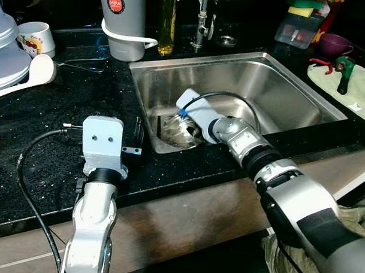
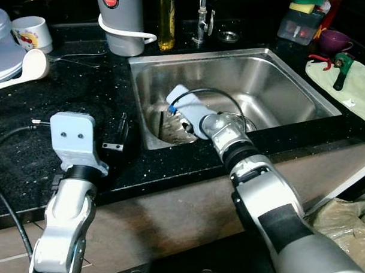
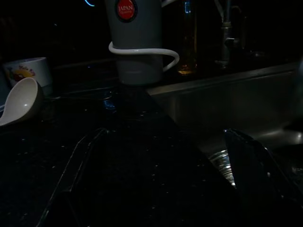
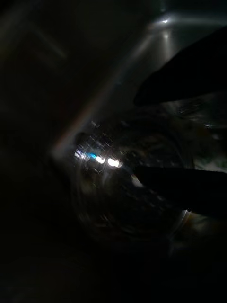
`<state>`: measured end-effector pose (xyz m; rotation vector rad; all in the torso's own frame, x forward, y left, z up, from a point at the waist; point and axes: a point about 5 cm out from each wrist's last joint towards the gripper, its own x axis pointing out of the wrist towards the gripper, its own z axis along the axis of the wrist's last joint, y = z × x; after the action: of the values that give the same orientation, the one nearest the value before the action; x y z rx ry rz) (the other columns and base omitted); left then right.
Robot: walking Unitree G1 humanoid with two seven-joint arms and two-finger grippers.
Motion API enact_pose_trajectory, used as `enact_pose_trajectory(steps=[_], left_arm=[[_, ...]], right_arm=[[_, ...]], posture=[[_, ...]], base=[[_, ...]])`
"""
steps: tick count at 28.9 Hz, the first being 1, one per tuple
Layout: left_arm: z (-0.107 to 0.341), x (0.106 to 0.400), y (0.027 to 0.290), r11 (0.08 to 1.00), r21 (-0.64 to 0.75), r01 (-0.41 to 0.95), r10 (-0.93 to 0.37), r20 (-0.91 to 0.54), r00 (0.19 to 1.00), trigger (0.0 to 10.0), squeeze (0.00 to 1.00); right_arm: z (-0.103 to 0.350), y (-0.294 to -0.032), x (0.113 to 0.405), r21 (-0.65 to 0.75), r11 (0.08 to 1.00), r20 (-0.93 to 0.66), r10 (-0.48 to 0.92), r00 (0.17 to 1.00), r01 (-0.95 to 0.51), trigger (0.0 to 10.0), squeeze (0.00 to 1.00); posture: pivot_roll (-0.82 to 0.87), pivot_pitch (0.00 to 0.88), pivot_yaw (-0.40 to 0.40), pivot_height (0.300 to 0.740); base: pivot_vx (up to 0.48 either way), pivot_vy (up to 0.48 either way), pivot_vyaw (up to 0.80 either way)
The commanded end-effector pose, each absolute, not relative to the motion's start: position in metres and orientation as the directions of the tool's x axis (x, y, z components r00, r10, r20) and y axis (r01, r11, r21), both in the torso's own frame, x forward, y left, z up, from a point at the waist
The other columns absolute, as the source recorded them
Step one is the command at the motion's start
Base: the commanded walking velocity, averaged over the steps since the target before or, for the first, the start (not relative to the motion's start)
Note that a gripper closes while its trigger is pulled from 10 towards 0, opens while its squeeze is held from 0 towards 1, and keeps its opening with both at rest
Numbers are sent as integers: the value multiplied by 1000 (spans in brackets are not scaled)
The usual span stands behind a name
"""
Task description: Kitchen organization
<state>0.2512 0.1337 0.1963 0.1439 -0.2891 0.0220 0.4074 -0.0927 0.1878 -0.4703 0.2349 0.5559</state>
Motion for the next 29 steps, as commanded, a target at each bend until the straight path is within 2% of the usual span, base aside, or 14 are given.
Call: enact_pose_trajectory(steps=[1,4,5,7,11,14,17,19,26,29], left_arm=[[194,250,133,990,134,-41,4,265,964,10000,0],[192,251,132,991,131,-38,3,256,967,10000,0],[192,251,132,991,131,-38,3,256,967,10000,0],[192,252,131,991,130,-37,3,253,967,10000,0],[192,253,131,990,137,-39,4,247,969,10000,0],[191,254,132,989,140,-46,11,243,970,10000,0],[191,255,134,988,146,-56,20,238,971,10000,0],[191,256,136,987,151,-57,20,237,971,10000,0],[191,261,135,987,153,-48,12,228,974,10000,0],[190,263,134,986,161,-44,8,215,977,10000,0]], right_arm=[[224,-87,410,-225,773,-116,583,804,-593,10000,0],[239,-89,408,-98,761,11,645,764,-641,10000,0],[239,-89,408,-98,761,11,645,764,-641,10000,0],[250,-94,403,20,713,127,694,709,-701,10000,0],[260,-103,394,110,638,296,711,638,-762,10000,0],[261,-106,389,119,630,341,700,627,-768,10000,0],[263,-115,372,143,621,452,652,609,-771,10000,0],[270,-118,353,162,581,526,633,568,-797,10000,0],[278,-117,332,154,524,560,652,511,-837,10000,0],[277,-113,328,162,510,555,661,506,-845,10000,0]], posture=[[81,60,-100,732],[79,59,-98,732],[79,59,-98,732],[76,59,-95,732],[71,59,-87,732],[69,58,-84,732],[65,60,-71,732],[51,60,-59,732],[40,53,-51,732],[42,51,-51,732]], base=[[0,0,0],[0,0,0],[0,0,0],[0,0,0],[0,0,0],[0,0,0],[0,0,0],[0,0,0],[0,0,0],[-306,0,0]])
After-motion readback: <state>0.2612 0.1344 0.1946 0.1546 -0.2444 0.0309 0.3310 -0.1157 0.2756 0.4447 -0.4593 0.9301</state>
